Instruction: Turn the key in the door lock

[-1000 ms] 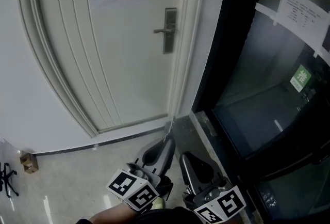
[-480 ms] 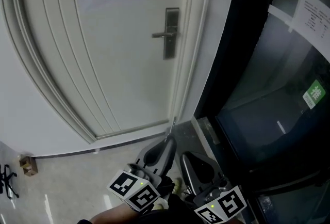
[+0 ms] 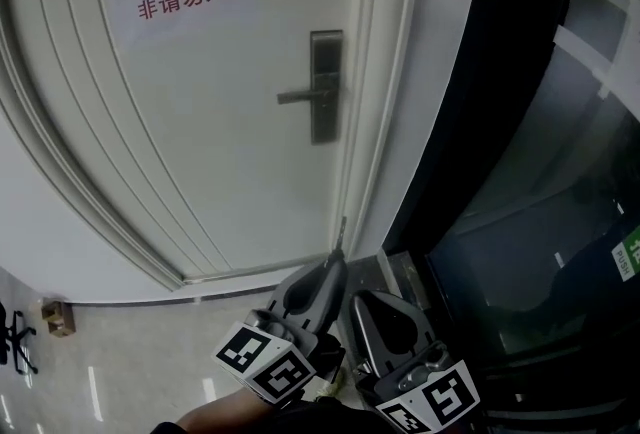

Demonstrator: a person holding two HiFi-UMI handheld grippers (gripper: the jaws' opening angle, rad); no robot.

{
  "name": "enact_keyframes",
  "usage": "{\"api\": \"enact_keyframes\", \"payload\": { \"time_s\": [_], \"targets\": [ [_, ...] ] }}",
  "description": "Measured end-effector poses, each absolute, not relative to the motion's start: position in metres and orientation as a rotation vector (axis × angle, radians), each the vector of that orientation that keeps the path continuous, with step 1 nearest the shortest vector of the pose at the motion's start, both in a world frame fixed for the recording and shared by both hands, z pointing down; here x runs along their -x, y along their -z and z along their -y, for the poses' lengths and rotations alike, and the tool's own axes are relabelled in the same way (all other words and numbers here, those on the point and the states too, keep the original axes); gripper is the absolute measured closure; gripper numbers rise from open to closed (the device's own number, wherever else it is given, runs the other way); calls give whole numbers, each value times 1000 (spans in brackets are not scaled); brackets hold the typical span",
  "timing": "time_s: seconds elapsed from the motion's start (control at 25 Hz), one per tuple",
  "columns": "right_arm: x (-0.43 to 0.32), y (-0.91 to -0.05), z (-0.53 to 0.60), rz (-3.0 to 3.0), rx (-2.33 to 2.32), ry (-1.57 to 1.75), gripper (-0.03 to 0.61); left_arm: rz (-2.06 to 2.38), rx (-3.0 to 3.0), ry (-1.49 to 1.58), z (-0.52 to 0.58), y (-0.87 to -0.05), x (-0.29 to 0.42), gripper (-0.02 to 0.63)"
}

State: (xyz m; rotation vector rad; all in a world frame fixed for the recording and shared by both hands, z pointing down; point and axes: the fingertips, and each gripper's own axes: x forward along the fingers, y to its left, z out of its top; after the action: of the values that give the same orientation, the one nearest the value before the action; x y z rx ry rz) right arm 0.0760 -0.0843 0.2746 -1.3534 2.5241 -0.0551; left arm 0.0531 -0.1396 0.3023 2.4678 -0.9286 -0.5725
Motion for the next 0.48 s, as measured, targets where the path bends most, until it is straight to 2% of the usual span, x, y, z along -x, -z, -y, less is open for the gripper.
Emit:
{"api": "enact_keyframes", "payload": {
  "time_s": [0.48],
  "targets": [
    [-102,-275,204,-2571,1320,25,563,915,-2174,638,295,-331,-83,606]
  ]
}}
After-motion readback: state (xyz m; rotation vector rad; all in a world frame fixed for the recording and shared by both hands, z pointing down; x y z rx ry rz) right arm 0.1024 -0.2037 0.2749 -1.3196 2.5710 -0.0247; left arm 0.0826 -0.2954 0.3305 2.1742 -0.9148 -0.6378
